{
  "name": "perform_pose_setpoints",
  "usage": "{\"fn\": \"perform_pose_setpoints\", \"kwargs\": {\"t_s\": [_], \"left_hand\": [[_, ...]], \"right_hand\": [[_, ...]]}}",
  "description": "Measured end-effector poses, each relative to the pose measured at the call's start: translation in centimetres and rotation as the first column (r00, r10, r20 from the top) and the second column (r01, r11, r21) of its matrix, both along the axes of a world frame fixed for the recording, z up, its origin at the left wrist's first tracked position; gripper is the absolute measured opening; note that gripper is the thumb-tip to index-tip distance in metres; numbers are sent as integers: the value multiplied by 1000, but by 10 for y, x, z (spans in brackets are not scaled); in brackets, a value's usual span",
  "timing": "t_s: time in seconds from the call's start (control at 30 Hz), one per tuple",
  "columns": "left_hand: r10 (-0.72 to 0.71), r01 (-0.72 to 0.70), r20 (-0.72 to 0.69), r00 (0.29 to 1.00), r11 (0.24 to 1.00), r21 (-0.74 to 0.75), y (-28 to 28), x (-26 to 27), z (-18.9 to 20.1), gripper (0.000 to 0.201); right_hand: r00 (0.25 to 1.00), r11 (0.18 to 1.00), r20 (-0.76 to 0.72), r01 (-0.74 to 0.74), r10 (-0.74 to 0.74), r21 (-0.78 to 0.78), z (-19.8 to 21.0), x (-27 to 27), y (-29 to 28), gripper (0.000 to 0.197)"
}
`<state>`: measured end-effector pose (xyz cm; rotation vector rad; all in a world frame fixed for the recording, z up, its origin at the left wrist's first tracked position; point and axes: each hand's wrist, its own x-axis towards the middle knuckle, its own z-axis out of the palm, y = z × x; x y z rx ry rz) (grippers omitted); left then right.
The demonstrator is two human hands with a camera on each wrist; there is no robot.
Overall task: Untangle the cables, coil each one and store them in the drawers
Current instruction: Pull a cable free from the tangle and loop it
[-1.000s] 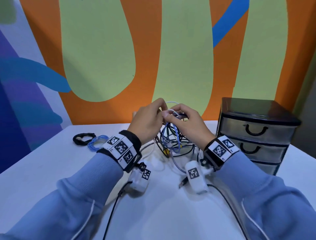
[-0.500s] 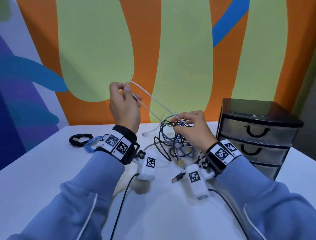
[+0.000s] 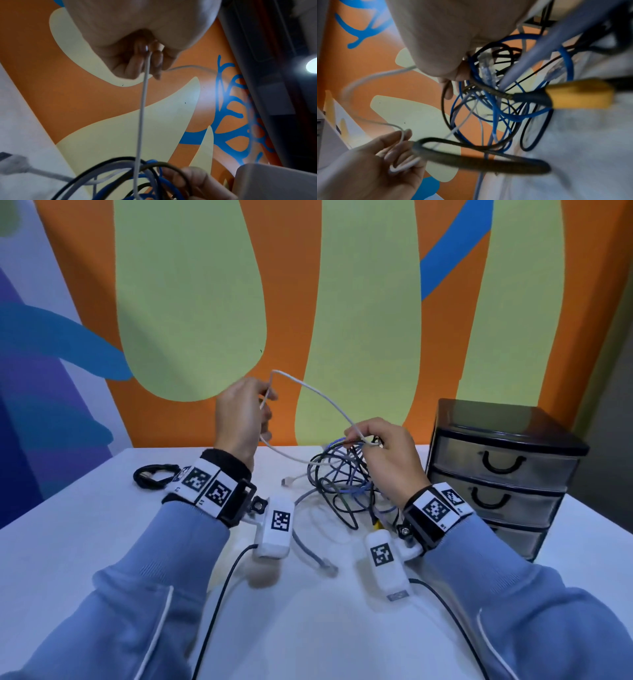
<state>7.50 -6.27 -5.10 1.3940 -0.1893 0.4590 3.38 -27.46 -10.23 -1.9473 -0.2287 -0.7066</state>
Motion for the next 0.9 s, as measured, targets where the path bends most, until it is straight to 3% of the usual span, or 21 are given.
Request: {"fn": "perform_pose_setpoints", "kwargs": {"t_s": [0.1,0.2,0.3,0.47,0.53,0.6,0.67,0.77,0.8,0.87,0.9], "left_hand": [[-242,240,-72,968,970,-39,0,-7,2,57],[-446,458,-178,877,888,32,3,-11,4,71],[-488,519,-203,849,843,142,0,-18,3,78],[-645,645,-58,762,747,161,-2,-37,16,72],[-601,557,-11,799,732,392,0,-46,23,67],[-511,349,48,858,650,675,-3,-56,27,65],[-421,152,120,899,557,817,-10,-63,26,64],[-288,-131,339,896,559,819,-20,-66,26,49],[-275,-154,374,886,585,796,-22,-66,27,52],[-334,-54,312,889,600,798,-25,-70,30,68],[-382,1,257,888,560,829,-27,-74,30,67]], "right_hand": [[999,999,-46,0,2,46,2,-1,0,28],[999,997,-41,27,-25,72,-2,5,-2,22],[1000,994,-17,20,-19,111,-4,7,-2,16],[999,999,36,-13,12,42,-9,10,-7,19],[999,1000,50,-4,3,12,-9,10,-7,24],[997,999,66,32,-30,-35,-10,11,-6,30],[992,990,71,111,-105,-87,-10,14,-6,34],[975,963,55,221,-215,-153,-9,16,-5,27],[969,956,39,247,-244,-159,-9,16,-4,20],[954,939,-12,291,-298,-186,-6,15,-3,9],[949,930,-34,300,-314,-214,-5,14,-2,8]]}}
